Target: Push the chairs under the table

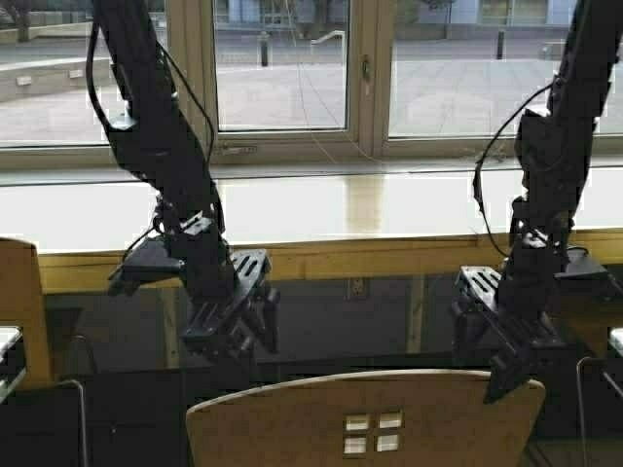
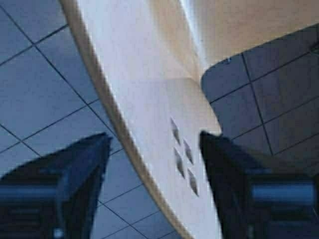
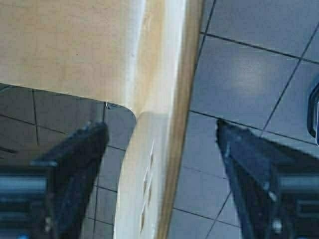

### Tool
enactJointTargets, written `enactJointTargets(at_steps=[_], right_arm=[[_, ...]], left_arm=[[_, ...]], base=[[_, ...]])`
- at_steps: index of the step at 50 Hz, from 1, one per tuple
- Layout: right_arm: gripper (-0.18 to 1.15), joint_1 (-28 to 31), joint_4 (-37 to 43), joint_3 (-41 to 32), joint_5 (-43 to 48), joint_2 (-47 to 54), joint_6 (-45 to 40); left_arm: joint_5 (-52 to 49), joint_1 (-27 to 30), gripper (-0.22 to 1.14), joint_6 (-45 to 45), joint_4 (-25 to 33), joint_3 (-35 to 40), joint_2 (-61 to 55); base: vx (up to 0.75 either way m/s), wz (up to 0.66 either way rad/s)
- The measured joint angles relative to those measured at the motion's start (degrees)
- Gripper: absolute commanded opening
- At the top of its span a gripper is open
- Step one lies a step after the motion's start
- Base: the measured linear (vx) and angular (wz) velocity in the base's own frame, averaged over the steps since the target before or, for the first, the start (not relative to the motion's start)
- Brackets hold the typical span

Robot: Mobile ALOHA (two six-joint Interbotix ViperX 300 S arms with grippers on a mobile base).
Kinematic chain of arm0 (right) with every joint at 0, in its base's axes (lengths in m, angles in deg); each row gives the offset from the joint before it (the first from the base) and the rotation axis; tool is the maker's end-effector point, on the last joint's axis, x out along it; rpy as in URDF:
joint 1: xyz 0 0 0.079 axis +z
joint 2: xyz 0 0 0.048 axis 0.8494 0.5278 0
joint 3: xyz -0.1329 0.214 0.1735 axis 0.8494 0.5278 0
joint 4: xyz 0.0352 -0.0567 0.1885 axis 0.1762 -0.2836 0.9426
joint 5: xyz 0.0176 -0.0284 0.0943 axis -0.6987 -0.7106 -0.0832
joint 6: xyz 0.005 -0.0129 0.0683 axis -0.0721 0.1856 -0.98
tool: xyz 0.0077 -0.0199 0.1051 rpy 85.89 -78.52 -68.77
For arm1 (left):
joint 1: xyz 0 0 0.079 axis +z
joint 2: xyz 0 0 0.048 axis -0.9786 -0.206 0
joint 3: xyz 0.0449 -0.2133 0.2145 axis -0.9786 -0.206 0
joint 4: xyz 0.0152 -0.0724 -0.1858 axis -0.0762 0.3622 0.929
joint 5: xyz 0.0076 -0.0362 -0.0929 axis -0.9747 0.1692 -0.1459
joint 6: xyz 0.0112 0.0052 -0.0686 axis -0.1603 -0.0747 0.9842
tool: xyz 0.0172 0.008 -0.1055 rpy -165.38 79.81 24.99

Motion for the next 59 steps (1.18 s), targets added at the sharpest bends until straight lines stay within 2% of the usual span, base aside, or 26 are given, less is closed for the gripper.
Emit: enactJointTargets(at_steps=[11,28,47,59], right_arm=[[0.98,0.18,-0.44,-0.53,-0.44,0.09,0.0],[0.98,-0.18,-0.97,-0.79,-0.44,1.05,0.0],[0.98,-0.79,-0.97,-2.02,-0.44,3.52,0.0],[0.98,-0.62,-0.97,-4.04,-0.44,5.71,0.0]], left_arm=[[0.97,0.53,0.9,-0.26,-0.44,-0.7,5.45],[1.05,-1.76,0.89,0.09,-0.44,-3.08,3.16],[0.44,-2.02,0.9,0.26,-0.35,0.44,-1.85],[0.44,-2.2,0.9,0.44,1.23,6.68,-8.96]], base=[[0.0,0.0],[0.0,0.0],[0.0,0.0],[0.0,0.0]])
